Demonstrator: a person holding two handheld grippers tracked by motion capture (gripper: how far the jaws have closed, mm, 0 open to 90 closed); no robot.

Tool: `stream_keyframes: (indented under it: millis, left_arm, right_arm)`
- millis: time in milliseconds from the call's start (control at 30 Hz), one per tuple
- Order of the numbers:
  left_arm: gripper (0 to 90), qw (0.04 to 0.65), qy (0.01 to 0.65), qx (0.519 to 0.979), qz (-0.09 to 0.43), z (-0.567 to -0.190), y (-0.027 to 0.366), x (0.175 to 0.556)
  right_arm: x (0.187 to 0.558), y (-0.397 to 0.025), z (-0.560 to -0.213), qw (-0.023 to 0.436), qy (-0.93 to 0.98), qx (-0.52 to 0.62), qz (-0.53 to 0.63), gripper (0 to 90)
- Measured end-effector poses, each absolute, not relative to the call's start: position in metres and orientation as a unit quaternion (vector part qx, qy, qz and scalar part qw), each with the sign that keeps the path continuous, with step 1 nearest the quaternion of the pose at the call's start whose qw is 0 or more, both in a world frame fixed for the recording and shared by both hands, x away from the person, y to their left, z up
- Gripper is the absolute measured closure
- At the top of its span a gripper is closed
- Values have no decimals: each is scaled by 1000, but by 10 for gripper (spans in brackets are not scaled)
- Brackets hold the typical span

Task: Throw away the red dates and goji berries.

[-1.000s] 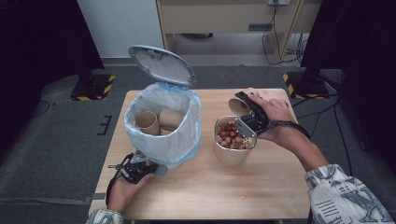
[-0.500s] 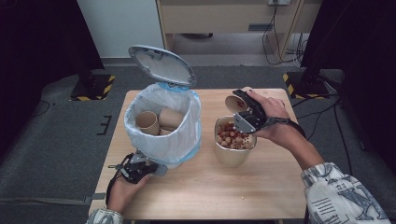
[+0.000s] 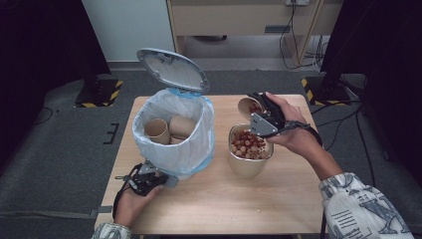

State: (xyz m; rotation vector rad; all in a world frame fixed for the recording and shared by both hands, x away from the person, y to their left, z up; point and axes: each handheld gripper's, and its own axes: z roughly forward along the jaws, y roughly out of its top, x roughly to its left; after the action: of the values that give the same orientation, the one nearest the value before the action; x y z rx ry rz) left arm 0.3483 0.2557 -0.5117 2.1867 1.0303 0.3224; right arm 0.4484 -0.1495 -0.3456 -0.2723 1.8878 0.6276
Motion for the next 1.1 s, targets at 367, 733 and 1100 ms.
stream_keyframes:
  millis: [367, 733, 1100]
  left_arm:
    - [899, 345, 397, 842, 124, -512, 256, 348]
    - [899, 345, 397, 842, 124, -512, 256, 348]
    - [900, 345, 396, 842, 124, -512, 256, 348]
  right_arm:
    - [448, -147, -339, 525, 792, -100, 296, 298]
    - [447, -140, -335, 527, 792, -111, 289, 298]
    - [446, -130, -329, 521, 792, -110, 297, 298]
